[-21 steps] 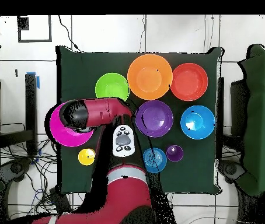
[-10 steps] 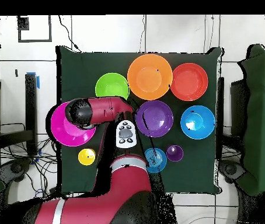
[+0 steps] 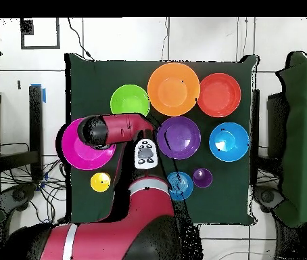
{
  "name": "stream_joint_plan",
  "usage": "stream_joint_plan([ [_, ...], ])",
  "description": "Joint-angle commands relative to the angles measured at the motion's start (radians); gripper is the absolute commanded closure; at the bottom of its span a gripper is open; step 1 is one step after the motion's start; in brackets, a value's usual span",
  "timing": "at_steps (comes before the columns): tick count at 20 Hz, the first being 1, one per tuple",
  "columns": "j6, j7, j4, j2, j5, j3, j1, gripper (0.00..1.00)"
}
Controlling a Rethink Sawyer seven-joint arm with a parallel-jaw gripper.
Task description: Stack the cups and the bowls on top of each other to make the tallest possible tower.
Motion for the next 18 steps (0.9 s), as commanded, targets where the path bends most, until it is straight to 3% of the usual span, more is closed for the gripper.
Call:
stream_joint_plan([
  [1, -0.045, 0.063, -0.046, 0.049, -0.021, 0.046, 0.014, 0.0],
  [9, -0.074, 0.068, -0.049, 0.045, -0.029, 0.035, 0.019, 0.0],
  [10, -0.072, 0.068, -0.052, 0.044, -0.03, 0.032, 0.021, 1.0],
  [18, -0.065, 0.066, -0.069, 0.047, -0.034, 0.022, 0.029, 1.0],
])
